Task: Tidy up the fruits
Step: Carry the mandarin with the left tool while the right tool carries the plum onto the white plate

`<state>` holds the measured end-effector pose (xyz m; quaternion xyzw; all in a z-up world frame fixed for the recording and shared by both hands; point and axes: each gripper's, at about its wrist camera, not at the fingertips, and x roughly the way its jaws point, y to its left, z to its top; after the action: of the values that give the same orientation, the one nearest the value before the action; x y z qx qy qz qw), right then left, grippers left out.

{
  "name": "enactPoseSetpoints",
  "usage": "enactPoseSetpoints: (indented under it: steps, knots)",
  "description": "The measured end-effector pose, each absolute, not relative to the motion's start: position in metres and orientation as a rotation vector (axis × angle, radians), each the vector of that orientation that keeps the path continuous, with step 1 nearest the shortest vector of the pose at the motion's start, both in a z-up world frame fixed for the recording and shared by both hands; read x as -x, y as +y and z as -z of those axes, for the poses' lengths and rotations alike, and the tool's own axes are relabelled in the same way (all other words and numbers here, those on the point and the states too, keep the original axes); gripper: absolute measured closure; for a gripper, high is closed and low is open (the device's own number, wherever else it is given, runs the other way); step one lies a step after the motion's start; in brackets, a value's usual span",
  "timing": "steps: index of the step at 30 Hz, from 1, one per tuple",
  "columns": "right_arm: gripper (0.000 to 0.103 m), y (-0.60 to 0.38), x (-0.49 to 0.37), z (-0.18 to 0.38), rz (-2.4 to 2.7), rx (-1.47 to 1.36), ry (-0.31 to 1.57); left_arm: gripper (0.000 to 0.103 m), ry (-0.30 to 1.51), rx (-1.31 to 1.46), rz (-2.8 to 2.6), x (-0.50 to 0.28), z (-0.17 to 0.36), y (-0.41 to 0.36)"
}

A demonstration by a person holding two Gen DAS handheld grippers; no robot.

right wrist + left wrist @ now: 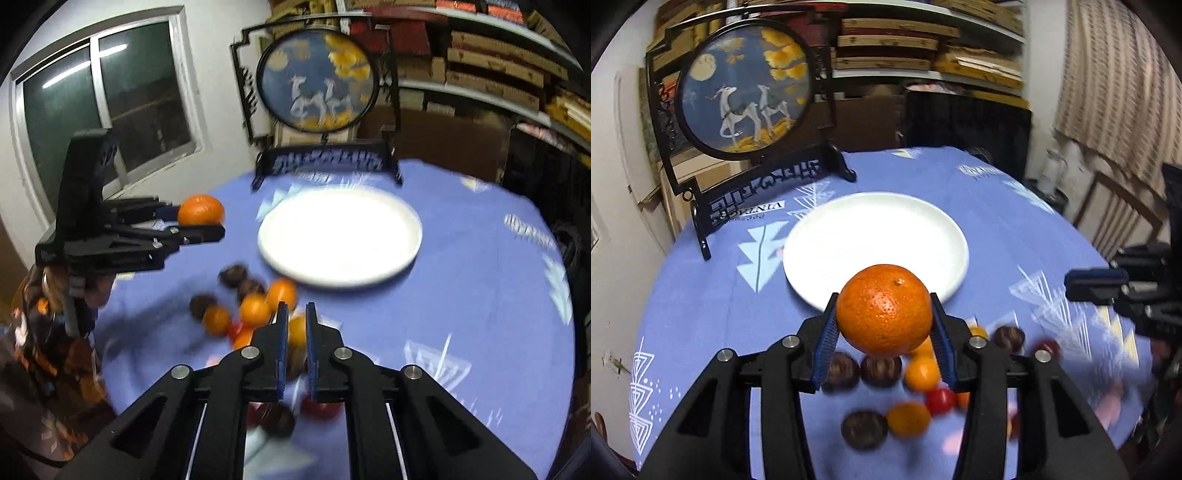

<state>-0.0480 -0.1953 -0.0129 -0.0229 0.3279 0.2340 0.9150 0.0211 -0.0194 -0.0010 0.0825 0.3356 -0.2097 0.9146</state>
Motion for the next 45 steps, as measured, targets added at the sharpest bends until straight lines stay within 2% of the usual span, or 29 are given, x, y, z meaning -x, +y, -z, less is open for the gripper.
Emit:
enactPoseSetpoints:
  steps: [1, 2, 3, 4, 13, 17, 23, 25, 27, 28, 29, 30, 31, 39, 45]
  knots:
    - [0.089, -0.194, 0.044, 0.013, -0.495, 0.053, 0.692, 0.058, 0.7, -0.158, 0.421, -0.026, 0.002, -0.02]
    - [0.068, -0.193, 0.042, 0.015, -0.495, 0.063, 0.715, 0.058, 0.716, -0.142, 0.433, -0.029, 0.005, -0.02]
    - [0.029, -0.193, 0.045, 0.02, -0.487, 0.072, 0.745, 0.058, 0.722, -0.137, 0.453, -0.028, 0.009, -0.02]
    - [0.02, -0.194, 0.05, 0.025, -0.486, 0.086, 0.77, 0.058, 0.726, -0.137, 0.468, -0.028, 0.013, -0.02]
    - [0.021, -0.23, 0.121, 0.084, -0.282, 0.385, 0.808, 0.058, 0.767, -0.138, 0.5, -0.023, 0.035, -0.018]
    - [0.022, -0.258, 0.117, 0.109, -0.189, 0.313, 0.896, 0.058, 0.764, -0.149, 0.519, -0.015, 0.035, -0.023]
    - [0.022, -0.297, 0.139, 0.104, -0.129, 0.191, 0.866, 0.058, 0.749, -0.166, 0.54, -0.003, 0.03, -0.03]
    - [0.027, -0.311, 0.143, 0.109, -0.089, 0.158, 0.879, 0.058, 0.75, -0.167, 0.549, -0.001, 0.03, -0.031]
    - [0.044, -0.322, 0.141, 0.117, -0.064, 0.106, 0.91, 0.058, 0.751, -0.174, 0.548, 0.002, 0.031, -0.032]
    - [0.047, -0.327, 0.139, 0.12, -0.057, 0.085, 0.921, 0.058, 0.754, -0.178, 0.548, 0.003, 0.031, -0.033]
    - [0.052, -0.331, 0.139, 0.123, -0.052, 0.068, 0.929, 0.058, 0.756, -0.178, 0.545, 0.004, 0.031, -0.033]
    - [0.061, -0.334, 0.14, 0.124, -0.043, 0.06, 0.928, 0.058, 0.758, -0.178, 0.544, 0.004, 0.031, -0.032]
    - [0.064, -0.336, 0.143, 0.125, -0.039, 0.051, 0.915, 0.058, 0.762, -0.177, 0.544, 0.005, 0.032, -0.033]
    - [0.065, -0.342, 0.137, 0.12, -0.054, -0.033, 0.863, 0.058, 0.776, -0.167, 0.516, 0.003, 0.034, -0.028]
    - [0.065, -0.299, 0.095, 0.074, -0.19, 0.029, 0.76, 0.058, 0.774, -0.128, 0.452, -0.017, 0.025, -0.021]
